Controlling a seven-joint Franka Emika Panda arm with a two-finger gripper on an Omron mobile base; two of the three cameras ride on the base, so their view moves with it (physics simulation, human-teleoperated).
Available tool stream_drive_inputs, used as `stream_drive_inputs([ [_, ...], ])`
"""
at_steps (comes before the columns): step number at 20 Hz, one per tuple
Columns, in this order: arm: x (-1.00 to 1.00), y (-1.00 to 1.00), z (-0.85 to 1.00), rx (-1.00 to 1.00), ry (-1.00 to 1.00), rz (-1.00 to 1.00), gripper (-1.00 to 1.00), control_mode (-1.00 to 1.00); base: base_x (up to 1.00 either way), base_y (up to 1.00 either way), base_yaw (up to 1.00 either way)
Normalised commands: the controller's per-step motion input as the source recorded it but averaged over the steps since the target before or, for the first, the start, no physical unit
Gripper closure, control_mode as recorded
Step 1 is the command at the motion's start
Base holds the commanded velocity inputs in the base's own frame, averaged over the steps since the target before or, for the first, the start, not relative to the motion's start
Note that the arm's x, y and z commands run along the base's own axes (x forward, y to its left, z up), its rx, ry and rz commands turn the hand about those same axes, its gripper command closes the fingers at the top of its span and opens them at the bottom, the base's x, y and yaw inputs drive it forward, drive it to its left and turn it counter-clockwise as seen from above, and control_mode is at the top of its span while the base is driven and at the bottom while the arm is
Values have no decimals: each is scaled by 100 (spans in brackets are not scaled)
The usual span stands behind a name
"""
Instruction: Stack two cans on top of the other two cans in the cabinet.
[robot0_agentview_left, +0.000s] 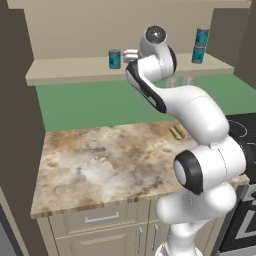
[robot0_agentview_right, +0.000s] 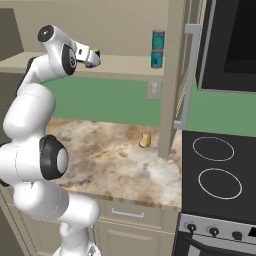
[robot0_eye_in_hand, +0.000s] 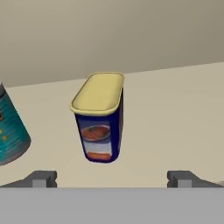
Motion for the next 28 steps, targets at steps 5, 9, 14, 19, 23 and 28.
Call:
stream_drive_inputs([
  [5,19,8,-2,0,0,-3,-100,-100,0,0,0],
  [9,20,8,0,0,0,0,-100,-100,0,0,0],
  [14,25,0,0,0,0,0,-100,-100,0,0,0],
  [19,24,0,-2,0,0,0,-100,-100,0,0,0],
  [23,22,0,-5,0,0,0,-100,-100,0,0,0],
  [28,22,0,-2,0,0,0,-100,-100,0,0,0],
])
